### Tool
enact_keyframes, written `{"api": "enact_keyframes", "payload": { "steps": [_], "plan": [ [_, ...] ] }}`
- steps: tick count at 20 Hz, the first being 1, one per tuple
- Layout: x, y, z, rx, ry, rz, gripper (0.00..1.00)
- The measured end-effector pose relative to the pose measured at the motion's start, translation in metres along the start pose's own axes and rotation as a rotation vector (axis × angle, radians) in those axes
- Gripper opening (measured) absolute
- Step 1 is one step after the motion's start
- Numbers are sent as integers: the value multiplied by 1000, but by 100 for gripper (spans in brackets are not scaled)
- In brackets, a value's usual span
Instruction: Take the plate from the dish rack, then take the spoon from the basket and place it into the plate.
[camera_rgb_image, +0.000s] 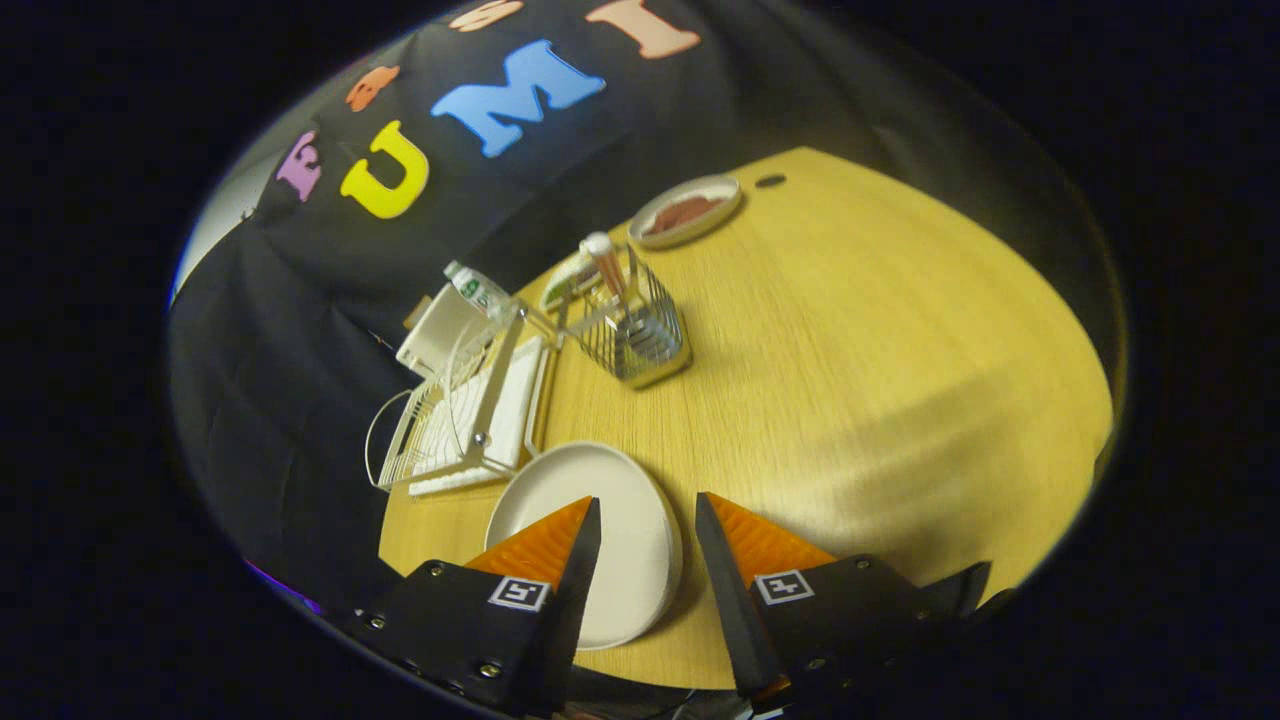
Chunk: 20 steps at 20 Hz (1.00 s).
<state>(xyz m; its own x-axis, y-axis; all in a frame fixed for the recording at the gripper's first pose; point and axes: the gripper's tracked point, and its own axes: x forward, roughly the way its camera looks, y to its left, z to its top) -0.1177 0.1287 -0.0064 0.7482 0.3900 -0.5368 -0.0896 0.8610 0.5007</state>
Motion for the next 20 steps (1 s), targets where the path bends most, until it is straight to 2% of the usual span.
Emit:
{"api": "enact_keyframes", "payload": {
  "steps": [5, 11, 15, 20],
  "plan": [
    [-36, 23, 101, -257, -343, -45, 60],
    [-52, 61, 160, -485, -616, -51, 60],
    [-20, 54, 155, -524, -670, -63, 60],
    [44, 26, 145, -555, -652, -79, 60]
  ]
}}
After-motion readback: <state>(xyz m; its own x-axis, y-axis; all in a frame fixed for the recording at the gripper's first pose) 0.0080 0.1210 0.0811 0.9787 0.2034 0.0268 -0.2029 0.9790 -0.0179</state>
